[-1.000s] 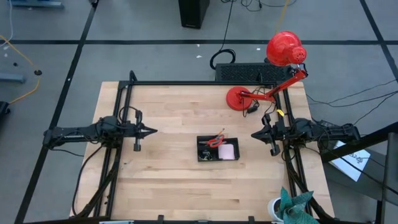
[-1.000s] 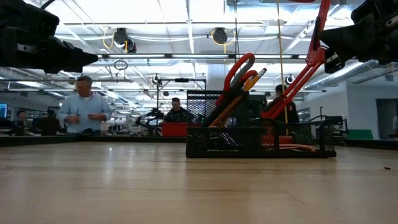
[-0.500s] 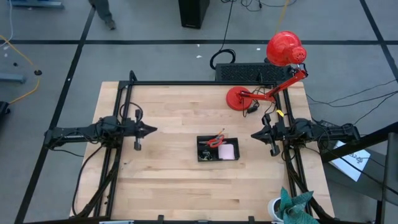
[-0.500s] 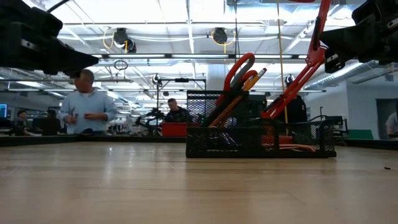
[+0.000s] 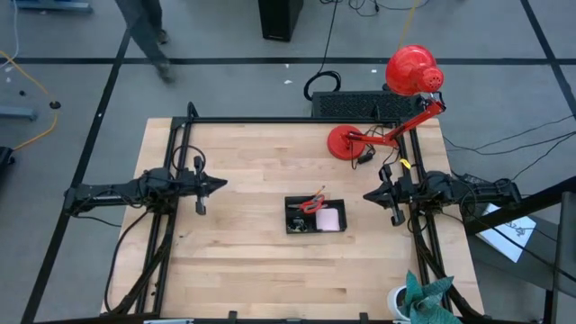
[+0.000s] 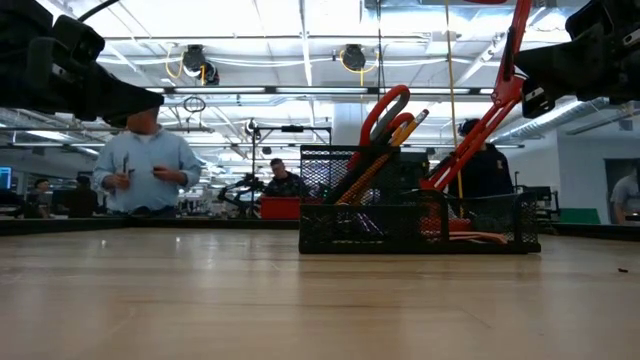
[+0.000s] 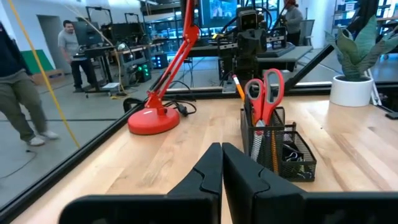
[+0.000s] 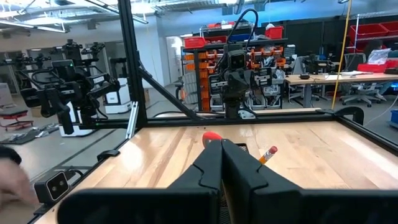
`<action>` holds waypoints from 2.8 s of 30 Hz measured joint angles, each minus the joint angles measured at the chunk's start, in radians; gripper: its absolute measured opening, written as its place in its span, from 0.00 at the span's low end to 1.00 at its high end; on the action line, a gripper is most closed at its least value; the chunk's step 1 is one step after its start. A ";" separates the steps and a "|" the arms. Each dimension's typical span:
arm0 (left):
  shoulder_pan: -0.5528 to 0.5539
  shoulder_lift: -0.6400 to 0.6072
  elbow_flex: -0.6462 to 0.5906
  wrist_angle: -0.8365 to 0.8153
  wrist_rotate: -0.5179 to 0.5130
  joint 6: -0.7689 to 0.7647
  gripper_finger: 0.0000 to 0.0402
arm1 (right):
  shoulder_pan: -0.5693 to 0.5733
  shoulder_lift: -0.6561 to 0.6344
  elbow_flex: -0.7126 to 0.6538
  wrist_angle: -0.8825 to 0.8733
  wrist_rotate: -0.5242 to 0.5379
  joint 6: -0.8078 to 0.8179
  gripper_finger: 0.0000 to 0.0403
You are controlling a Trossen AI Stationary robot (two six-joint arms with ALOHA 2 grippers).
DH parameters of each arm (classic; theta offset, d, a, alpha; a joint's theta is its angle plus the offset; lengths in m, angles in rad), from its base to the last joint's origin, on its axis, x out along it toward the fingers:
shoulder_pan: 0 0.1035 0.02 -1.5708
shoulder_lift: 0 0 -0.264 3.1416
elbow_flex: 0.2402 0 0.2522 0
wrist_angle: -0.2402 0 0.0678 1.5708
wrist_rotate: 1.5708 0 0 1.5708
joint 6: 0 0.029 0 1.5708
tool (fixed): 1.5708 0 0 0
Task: Pick and place office supplies into organizer
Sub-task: Return to Home Position
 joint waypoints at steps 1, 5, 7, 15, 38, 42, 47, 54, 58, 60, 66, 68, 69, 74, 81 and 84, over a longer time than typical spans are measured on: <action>0.000 0.000 0.000 0.000 -0.001 0.000 0.03 | 0.000 0.000 0.000 0.001 0.000 0.000 0.01; 0.000 0.000 0.000 -0.001 -0.002 0.000 0.01 | 0.000 0.000 0.000 0.003 0.000 0.000 0.00; 0.000 0.000 0.000 -0.002 -0.003 0.000 0.01 | 0.000 0.000 0.000 0.004 0.000 0.000 0.00; 0.000 0.000 0.000 -0.003 -0.003 0.000 0.09 | 0.000 0.000 -0.001 0.003 -0.001 0.000 0.00; 0.000 0.000 -0.002 0.038 -0.008 0.001 0.10 | 0.000 0.000 0.000 0.003 -0.001 0.000 0.00; 0.000 0.000 -0.002 0.038 -0.008 0.001 0.10 | 0.000 0.000 0.000 0.003 -0.001 0.000 0.00; 0.000 0.000 -0.002 0.038 -0.007 0.001 0.10 | 0.000 0.000 0.000 0.003 -0.001 0.000 0.01; 0.000 0.000 -0.002 0.039 -0.003 0.001 0.10 | 0.000 0.000 0.000 0.003 -0.001 0.000 0.01; 0.000 0.000 -0.002 0.039 -0.003 0.001 0.10 | 0.000 0.000 0.000 0.003 -0.001 0.000 0.01; 0.000 0.000 -0.002 0.039 -0.003 0.001 0.10 | 0.000 0.000 0.000 0.003 -0.001 0.000 0.01; 0.000 0.000 -0.002 0.039 -0.003 0.001 0.10 | 0.000 0.000 0.000 0.003 -0.001 0.000 0.01; 0.000 0.000 -0.002 0.039 -0.003 0.001 0.10 | 0.000 0.000 0.000 0.003 -0.001 0.000 0.01; 0.000 0.000 -0.002 0.039 -0.003 0.001 0.10 | 0.000 0.000 0.000 0.003 -0.001 0.000 0.01; 0.000 0.000 -0.002 0.039 -0.003 0.001 0.10 | 0.000 0.000 0.000 0.003 -0.001 0.000 0.00; 0.000 0.000 -0.002 0.040 -0.003 0.001 0.10 | 0.000 0.000 0.000 0.003 -0.001 0.000 0.01; 0.000 0.000 -0.002 0.040 -0.003 0.001 0.10 | 0.000 0.000 0.000 0.003 -0.001 0.000 0.00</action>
